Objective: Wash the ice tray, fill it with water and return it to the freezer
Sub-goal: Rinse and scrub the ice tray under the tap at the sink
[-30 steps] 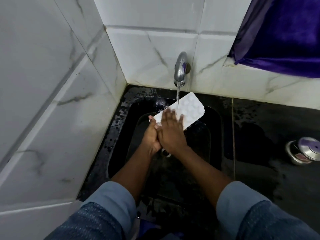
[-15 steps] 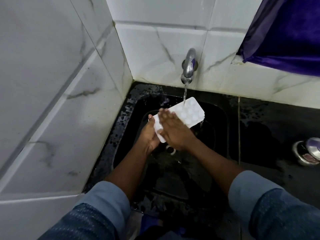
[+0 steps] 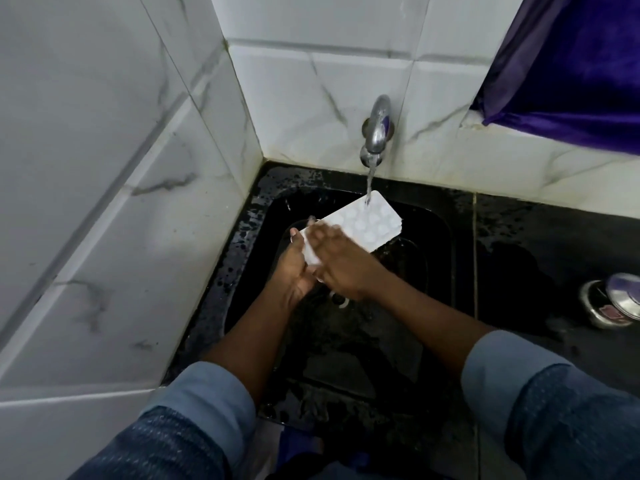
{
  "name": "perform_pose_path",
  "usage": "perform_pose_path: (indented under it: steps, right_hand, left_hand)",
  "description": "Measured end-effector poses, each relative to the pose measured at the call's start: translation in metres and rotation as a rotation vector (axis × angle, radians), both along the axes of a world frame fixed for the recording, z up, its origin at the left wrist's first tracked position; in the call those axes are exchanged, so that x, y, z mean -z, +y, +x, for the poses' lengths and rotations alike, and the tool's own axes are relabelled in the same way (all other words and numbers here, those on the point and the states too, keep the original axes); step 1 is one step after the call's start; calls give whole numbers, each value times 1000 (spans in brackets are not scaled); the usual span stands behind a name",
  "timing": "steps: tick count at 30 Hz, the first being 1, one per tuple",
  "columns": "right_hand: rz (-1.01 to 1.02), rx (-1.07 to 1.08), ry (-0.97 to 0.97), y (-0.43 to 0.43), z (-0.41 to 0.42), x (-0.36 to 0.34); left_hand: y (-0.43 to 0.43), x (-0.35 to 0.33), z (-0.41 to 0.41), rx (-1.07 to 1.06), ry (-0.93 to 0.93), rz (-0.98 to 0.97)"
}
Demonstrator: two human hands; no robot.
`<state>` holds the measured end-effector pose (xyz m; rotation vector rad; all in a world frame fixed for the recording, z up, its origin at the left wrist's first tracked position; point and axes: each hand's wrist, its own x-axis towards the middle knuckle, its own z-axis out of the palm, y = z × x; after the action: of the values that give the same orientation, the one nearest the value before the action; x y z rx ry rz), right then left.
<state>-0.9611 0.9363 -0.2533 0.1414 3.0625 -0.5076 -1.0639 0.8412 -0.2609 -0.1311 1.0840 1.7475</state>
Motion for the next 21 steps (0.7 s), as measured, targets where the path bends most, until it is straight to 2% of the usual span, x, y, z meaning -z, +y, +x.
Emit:
perform_pose_path:
  steps: [2, 4, 7, 9, 12, 13, 16, 18, 21]
  right_hand:
    - [45, -57, -2, 2, 6, 1]
    - [42, -14, -18, 24, 10, 1]
    - [9, 119, -91, 54, 16, 2]
    - [-26, 218, -101, 59, 17, 3]
    - [-92, 259, -87, 37, 13, 1]
    - [-96, 210, -73, 23, 11, 0]
    - [-71, 50, -23, -3, 14, 3]
    - [-48, -3, 0, 7, 17, 2]
    - [-56, 115, -27, 42, 15, 7]
  left_hand:
    - [4, 2, 0, -39, -26, -44]
    - [4, 2, 1, -3, 44, -81]
    - [-3, -2, 4, 112, 0, 183]
    - [-3, -6, 9, 159, -109, 239]
    - [-1, -1, 5, 147, -74, 223]
    - [0, 0, 5, 125, -38, 194]
    - [6, 3, 4, 51, -79, 3]
    - [6, -4, 3, 39, 2, -77]
    - [-5, -3, 0, 97, 97, 43]
